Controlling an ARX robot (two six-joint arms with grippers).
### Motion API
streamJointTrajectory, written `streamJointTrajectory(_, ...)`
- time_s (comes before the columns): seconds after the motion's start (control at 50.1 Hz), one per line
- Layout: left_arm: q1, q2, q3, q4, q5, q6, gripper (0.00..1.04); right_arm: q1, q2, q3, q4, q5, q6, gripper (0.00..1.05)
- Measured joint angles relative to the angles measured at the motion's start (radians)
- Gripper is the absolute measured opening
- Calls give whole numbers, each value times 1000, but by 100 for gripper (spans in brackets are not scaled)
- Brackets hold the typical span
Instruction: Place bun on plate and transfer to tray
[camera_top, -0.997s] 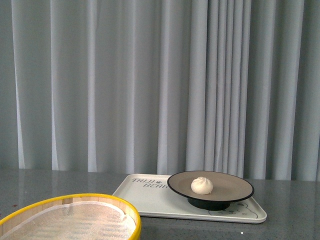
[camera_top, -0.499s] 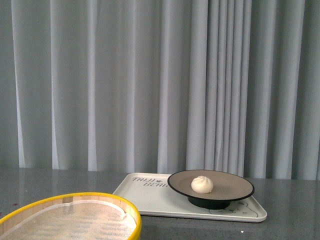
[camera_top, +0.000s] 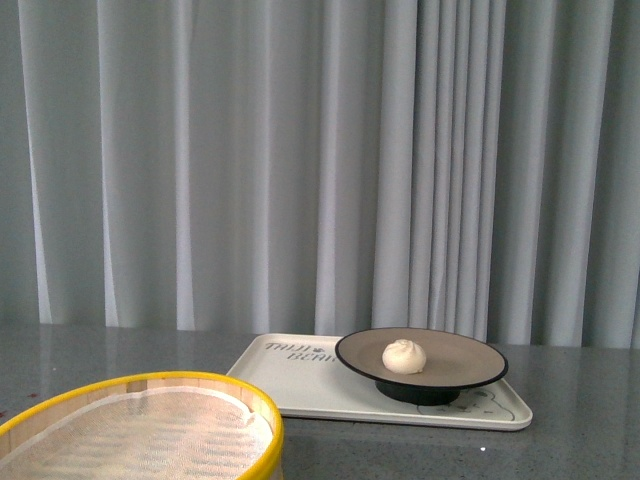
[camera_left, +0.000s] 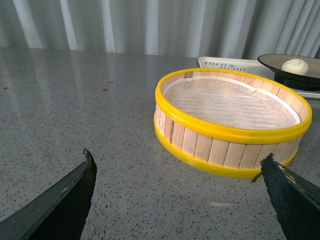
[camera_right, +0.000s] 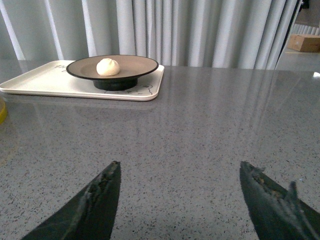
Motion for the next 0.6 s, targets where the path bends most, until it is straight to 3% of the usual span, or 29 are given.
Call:
streamJointTrajectory(0.12, 0, 0, 0, 0, 0, 0, 98, 0, 0, 0, 0, 0, 0, 98)
streamJointTrajectory(0.598, 0, 0, 0, 0, 0, 0, 98, 0, 0, 0, 0, 0, 0, 96)
